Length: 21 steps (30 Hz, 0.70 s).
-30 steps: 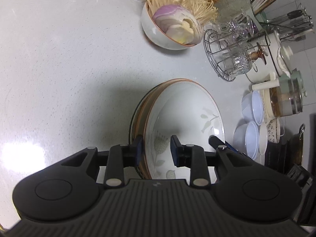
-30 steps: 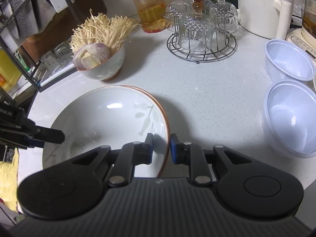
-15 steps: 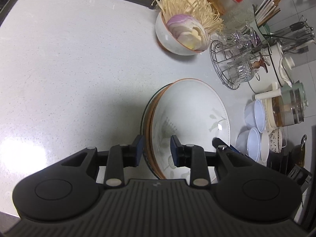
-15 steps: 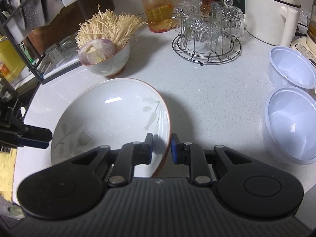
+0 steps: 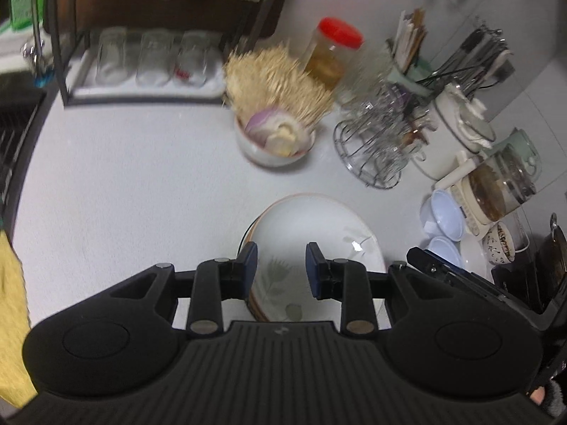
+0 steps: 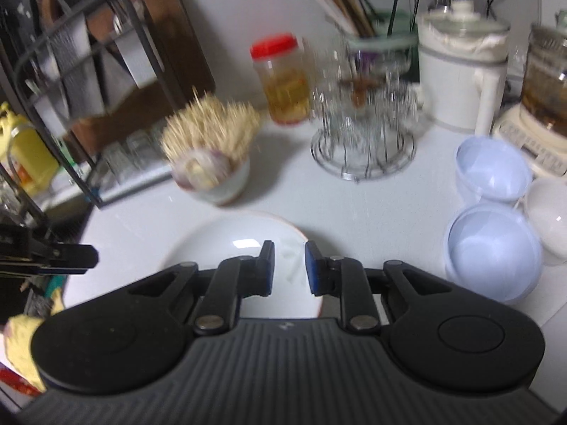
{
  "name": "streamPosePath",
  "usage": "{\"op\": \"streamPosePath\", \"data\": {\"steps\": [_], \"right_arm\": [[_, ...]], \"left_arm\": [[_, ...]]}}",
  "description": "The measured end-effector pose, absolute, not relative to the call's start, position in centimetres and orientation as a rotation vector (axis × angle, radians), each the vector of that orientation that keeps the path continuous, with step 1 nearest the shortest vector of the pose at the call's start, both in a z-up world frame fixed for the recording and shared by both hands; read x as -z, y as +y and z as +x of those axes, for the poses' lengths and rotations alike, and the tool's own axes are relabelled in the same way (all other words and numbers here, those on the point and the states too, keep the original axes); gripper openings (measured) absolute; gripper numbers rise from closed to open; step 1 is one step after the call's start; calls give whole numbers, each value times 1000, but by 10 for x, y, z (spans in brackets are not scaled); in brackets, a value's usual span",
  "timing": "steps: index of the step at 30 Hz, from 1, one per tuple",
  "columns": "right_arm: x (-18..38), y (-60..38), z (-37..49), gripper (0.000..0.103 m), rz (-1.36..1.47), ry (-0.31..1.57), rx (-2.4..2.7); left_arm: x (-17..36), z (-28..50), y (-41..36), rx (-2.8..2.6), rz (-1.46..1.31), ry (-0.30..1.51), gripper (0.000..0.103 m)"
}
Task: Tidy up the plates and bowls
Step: 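Lower the plate stack with both grippers onto the counter beside the mushroom bowl, then open both grippers off the plate rim and move toward the blue bowls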
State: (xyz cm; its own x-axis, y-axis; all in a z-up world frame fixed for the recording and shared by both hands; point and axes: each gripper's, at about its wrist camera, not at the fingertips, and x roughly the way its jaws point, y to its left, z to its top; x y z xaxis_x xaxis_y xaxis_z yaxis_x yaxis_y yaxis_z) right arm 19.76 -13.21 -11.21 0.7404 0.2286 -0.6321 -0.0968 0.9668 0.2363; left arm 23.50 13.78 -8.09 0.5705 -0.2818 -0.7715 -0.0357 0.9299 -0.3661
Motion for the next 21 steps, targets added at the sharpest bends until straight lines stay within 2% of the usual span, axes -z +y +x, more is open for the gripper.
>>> {"op": "streamPosePath", "data": {"steps": [10,21], "right_arm": [[51,-122,140,22,253,600,-114],[36,-98,86,22,266,558,-4]], "left_arm": [[23,199,126,303,-285,867,33],[25,174,128,396,-194,841,33]]}}
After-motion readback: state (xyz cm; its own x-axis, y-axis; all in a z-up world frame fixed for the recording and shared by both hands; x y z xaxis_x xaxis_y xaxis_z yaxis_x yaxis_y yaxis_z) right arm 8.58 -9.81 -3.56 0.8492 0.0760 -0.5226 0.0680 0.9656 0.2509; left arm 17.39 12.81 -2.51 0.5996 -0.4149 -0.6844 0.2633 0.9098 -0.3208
